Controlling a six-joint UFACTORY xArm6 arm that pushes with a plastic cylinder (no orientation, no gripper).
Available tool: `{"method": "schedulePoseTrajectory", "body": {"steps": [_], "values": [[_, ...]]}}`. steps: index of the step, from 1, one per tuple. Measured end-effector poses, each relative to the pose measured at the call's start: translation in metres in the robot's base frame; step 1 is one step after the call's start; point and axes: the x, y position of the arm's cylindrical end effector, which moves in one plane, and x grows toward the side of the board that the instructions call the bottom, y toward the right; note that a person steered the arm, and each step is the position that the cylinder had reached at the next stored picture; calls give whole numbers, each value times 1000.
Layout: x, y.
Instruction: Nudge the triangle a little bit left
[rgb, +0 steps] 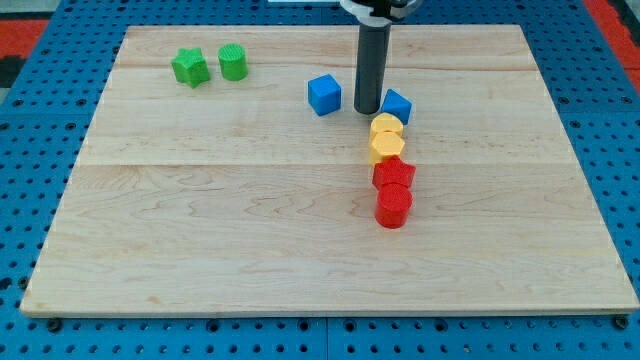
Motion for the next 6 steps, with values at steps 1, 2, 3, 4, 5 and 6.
{"method": "schedulePoseTrajectory", "body": {"steps": [1,2,3,4,5,6], "values": [[-45,22],[-44,75],[-5,114],[5,93],[5,46],[5,38]]}}
